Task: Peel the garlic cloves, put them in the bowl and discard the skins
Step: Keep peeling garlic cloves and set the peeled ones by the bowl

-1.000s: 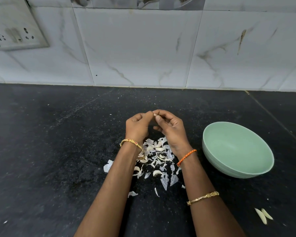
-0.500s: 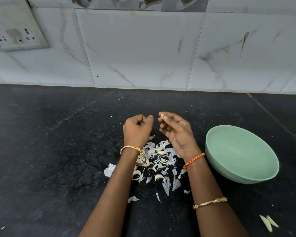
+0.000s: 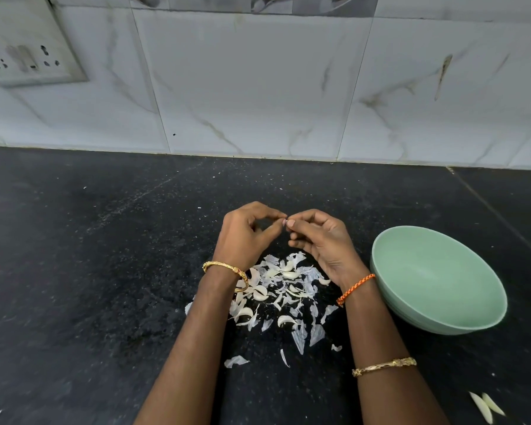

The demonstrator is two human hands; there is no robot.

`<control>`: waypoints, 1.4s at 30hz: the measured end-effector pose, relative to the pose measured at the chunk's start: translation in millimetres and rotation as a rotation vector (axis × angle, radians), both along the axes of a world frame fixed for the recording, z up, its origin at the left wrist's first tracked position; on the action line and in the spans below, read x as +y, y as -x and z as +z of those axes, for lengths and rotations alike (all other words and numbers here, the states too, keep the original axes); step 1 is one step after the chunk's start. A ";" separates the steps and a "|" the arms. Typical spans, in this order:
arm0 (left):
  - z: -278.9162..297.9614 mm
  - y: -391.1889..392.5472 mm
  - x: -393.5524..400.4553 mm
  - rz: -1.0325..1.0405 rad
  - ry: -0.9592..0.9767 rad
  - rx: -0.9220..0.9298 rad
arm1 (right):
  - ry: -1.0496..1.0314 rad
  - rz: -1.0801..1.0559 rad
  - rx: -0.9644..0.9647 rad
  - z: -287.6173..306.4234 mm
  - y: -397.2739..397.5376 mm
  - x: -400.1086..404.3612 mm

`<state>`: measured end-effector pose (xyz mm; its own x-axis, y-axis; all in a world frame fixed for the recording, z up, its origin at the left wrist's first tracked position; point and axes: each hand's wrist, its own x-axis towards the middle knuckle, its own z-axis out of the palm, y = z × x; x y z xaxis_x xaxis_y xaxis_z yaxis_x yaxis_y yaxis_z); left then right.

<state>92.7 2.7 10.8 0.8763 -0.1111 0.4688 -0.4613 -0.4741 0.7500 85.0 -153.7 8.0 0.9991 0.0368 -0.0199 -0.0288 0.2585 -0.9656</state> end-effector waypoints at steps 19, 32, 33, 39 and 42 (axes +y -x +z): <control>-2.4 1.8 -6.2 0.110 -0.151 -0.175 | 0.289 -0.084 -0.189 2.1 0.1 10.0; 7.1 3.6 -4.8 0.112 0.159 0.096 | -0.059 0.005 -0.076 7.9 4.1 12.8; 7.9 3.8 -5.4 0.111 0.176 0.105 | -0.122 0.014 -0.043 8.6 4.3 14.4; 6.1 4.1 -3.4 0.116 0.053 0.008 | -0.239 0.034 0.107 11.2 5.4 17.3; 4.7 2.6 -0.3 0.110 0.022 0.014 | -0.169 0.028 0.134 11.0 5.0 17.8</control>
